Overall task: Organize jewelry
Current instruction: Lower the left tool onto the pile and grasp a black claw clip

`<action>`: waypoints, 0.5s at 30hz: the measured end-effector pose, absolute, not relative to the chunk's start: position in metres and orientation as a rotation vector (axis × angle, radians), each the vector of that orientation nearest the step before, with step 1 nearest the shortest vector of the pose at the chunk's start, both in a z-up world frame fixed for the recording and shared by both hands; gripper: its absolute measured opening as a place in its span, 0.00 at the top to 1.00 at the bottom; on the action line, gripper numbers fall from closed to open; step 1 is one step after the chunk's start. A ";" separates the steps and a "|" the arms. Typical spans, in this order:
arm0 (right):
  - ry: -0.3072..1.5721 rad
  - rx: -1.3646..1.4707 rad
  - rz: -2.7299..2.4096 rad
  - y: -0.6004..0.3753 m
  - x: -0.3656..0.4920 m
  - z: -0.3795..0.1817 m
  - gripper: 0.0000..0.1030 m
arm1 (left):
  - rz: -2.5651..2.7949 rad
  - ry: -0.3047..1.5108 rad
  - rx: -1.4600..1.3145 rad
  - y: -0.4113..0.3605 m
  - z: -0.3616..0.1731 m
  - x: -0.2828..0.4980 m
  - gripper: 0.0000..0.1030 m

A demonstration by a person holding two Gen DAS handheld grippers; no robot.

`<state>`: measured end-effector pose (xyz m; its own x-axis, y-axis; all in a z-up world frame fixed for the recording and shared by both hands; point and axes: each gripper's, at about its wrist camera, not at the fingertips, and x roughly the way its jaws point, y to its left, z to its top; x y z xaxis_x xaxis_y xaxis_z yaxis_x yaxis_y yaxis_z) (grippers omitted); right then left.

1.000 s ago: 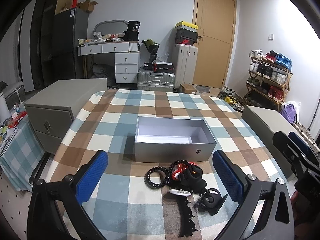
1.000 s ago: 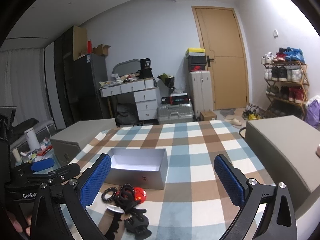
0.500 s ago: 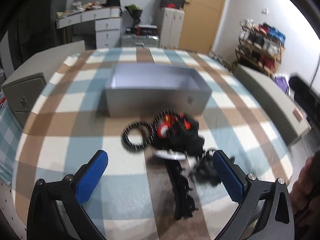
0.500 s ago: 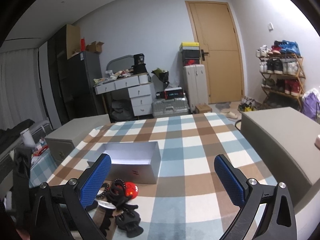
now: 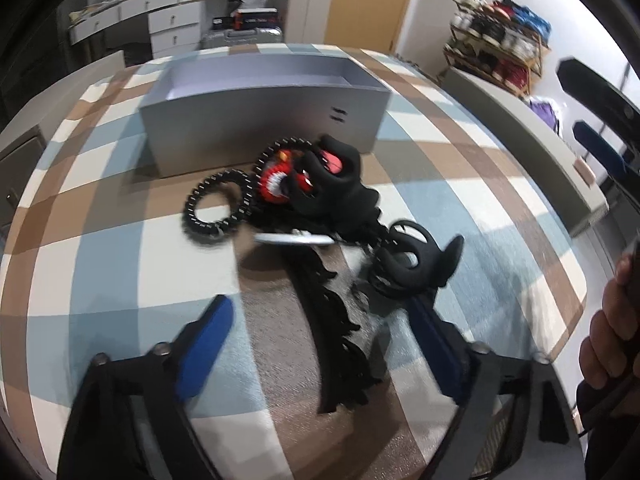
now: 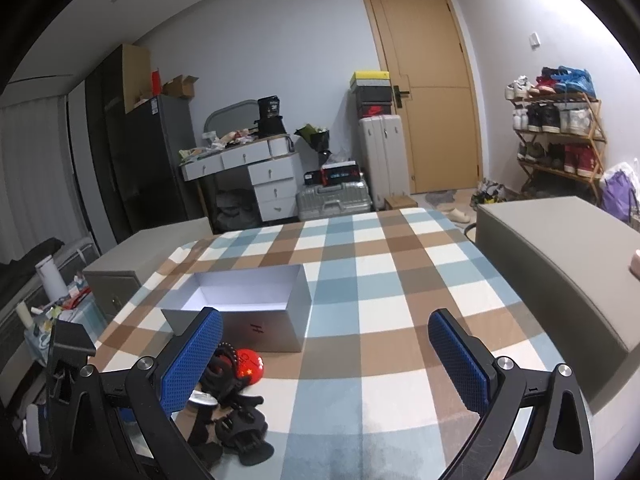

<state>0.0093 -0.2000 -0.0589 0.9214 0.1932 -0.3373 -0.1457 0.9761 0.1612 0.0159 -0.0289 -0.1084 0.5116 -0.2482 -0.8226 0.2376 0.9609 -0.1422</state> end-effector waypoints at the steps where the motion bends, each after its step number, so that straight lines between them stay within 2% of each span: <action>1: 0.364 0.134 0.173 -0.200 0.010 -0.060 0.00 | -0.284 0.990 0.008 -0.031 -0.108 0.015 0.31; 2: 0.369 0.134 0.171 -0.200 0.010 -0.061 0.00 | -0.287 0.992 0.023 -0.033 -0.108 0.015 0.33; 6: 0.385 0.145 0.169 -0.203 0.011 -0.064 0.00 | -0.255 0.992 0.069 -0.032 -0.107 0.016 0.62; 9: 0.393 0.149 0.171 -0.204 0.011 -0.065 0.00 | -0.242 0.992 0.074 -0.028 -0.108 0.019 0.78; 13: 0.405 0.138 0.176 -0.201 0.012 -0.067 0.00 | -0.266 0.988 0.069 -0.023 -0.108 0.022 0.88; 15: 0.416 0.131 0.185 -0.199 0.012 -0.068 0.00 | -0.280 0.990 0.068 -0.022 -0.108 0.023 0.88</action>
<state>0.0123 -0.1989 -0.0682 0.8983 0.2045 -0.3888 -0.1511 0.9749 0.1637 0.0230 -0.0224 -0.1082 0.5165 -0.2022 -0.8321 0.2634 0.9621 -0.0703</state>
